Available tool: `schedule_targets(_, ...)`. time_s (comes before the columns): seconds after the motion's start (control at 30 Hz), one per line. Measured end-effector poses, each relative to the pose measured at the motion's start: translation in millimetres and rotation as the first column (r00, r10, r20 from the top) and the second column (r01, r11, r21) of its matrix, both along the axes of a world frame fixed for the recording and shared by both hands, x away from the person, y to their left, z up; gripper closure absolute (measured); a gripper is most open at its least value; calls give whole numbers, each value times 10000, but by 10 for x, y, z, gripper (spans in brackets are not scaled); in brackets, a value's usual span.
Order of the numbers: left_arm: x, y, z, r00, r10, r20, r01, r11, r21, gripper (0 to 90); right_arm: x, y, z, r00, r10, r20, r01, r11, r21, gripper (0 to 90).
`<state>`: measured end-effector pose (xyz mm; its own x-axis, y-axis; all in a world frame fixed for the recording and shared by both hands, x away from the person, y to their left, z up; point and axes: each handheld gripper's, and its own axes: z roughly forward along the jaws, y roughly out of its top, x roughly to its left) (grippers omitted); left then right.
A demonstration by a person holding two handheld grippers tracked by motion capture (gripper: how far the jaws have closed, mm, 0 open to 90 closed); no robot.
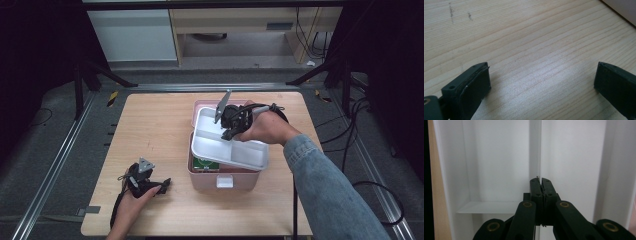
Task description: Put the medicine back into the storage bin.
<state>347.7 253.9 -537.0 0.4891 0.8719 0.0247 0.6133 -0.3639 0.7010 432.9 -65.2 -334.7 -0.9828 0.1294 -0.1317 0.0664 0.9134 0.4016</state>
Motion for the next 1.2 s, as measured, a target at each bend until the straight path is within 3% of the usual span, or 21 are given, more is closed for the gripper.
schedule_targets(0.6,0,-3,-3,10000,32,38,-32,10000,-34,0,-29,188,-163,9986,503,-155,-510,9975,-492,900)
schedule_targets(1.2,0,-2,-3,10000,18,33,-18,10000,-7,0,3,297,-387,9968,597,-540,-647,9931,-978,891)
